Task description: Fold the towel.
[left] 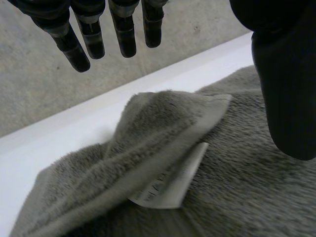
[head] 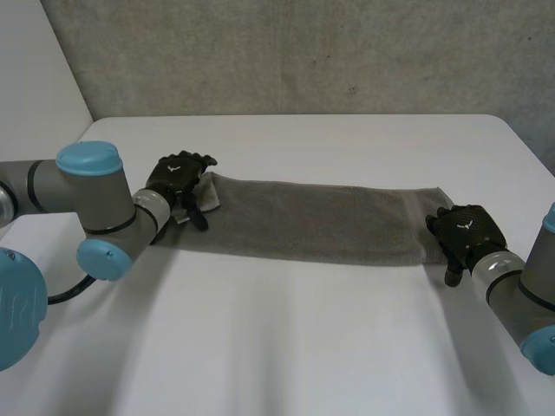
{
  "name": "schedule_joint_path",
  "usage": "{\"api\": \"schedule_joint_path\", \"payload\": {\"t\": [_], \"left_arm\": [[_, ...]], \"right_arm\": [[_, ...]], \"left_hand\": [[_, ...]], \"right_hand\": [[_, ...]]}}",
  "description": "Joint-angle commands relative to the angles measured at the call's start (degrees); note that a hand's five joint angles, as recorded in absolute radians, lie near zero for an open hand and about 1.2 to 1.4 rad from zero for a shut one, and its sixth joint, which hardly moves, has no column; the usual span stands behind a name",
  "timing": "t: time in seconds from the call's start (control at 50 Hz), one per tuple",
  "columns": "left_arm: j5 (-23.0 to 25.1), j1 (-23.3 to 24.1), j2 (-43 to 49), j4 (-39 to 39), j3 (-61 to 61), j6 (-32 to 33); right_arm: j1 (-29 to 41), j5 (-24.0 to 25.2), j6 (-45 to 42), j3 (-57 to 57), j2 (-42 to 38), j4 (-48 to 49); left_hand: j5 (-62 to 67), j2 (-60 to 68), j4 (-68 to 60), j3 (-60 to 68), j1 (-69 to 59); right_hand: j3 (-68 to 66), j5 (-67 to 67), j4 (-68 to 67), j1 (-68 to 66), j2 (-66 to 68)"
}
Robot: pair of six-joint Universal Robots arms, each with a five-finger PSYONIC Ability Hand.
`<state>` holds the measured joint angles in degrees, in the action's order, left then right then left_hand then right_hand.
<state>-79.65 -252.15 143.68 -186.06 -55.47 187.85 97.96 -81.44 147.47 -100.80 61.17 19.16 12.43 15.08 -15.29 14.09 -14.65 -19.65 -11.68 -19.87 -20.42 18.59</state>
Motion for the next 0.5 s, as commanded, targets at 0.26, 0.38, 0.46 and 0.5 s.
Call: {"api": "schedule_joint_path", "payload": {"t": [0.26,0.38,0.46,0.5], "left_arm": [[-5.51,-3.96,8.27,-9.15,10.19,10.94],[-7.89,-5.46,9.34,-9.06,12.76,11.75],[-8.33,-5.46,8.63,-9.06,12.4,11.66],[-8.5,-5.46,7.58,-8.71,11.88,11.4]], "right_arm": [[-0.05,-0.03,0.01,-0.01,-0.09,0.0],[-0.05,-0.12,0.01,0.07,-0.09,0.09],[-0.05,-0.12,-0.08,0.16,-0.09,0.09],[-0.05,-0.12,-0.08,0.16,-0.09,0.09]], "left_hand": [[-11.38,-4.02,4.23,-3.03,3.6],[-11.38,-4.02,4.23,-3.03,3.6],[-11.55,-4.19,4.4,-3.2,3.77],[-11.55,-4.19,4.4,-3.2,3.77]], "right_hand": [[-2.38,-0.34,-2.15,-1.61,3.43],[-2.38,-0.34,-2.15,-1.61,3.43],[-2.38,-0.34,-2.15,-1.61,3.43],[-2.38,-0.34,-2.15,-1.61,3.43]]}}
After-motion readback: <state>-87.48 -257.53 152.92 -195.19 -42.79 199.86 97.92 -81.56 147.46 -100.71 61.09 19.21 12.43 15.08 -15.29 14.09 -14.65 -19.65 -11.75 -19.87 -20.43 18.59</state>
